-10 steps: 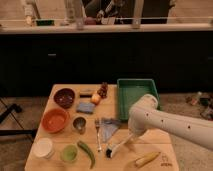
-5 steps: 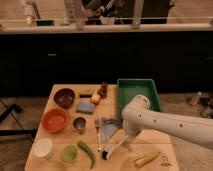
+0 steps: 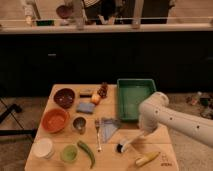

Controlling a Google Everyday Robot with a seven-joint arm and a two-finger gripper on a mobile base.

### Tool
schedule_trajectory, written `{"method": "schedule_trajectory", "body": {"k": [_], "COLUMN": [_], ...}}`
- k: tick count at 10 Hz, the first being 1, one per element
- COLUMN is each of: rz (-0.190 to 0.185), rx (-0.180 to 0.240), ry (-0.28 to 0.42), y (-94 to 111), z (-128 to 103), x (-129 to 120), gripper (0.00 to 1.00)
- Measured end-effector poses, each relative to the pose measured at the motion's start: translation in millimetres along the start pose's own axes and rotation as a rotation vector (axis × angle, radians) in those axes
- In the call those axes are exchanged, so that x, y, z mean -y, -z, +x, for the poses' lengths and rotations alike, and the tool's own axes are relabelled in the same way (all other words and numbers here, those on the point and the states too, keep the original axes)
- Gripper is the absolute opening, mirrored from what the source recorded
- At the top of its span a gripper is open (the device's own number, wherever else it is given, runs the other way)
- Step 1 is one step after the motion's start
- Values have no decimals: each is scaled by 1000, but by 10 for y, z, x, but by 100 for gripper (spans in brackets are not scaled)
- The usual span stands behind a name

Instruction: Wipe table surface with brush

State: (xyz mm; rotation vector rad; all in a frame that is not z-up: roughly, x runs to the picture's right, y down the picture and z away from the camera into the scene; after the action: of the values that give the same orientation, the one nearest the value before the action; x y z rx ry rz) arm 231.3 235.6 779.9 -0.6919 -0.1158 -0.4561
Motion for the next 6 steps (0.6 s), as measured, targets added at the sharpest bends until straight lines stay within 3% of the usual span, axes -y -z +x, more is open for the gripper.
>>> {"method": "schedule_trajectory", "body": {"k": [3, 6], "rz": [-10, -27], "rx": [-6, 21], "ry": [-15, 55], "y": [-2, -49], "z": [76, -268], "x": [-76, -129], "gripper": [0, 0]}}
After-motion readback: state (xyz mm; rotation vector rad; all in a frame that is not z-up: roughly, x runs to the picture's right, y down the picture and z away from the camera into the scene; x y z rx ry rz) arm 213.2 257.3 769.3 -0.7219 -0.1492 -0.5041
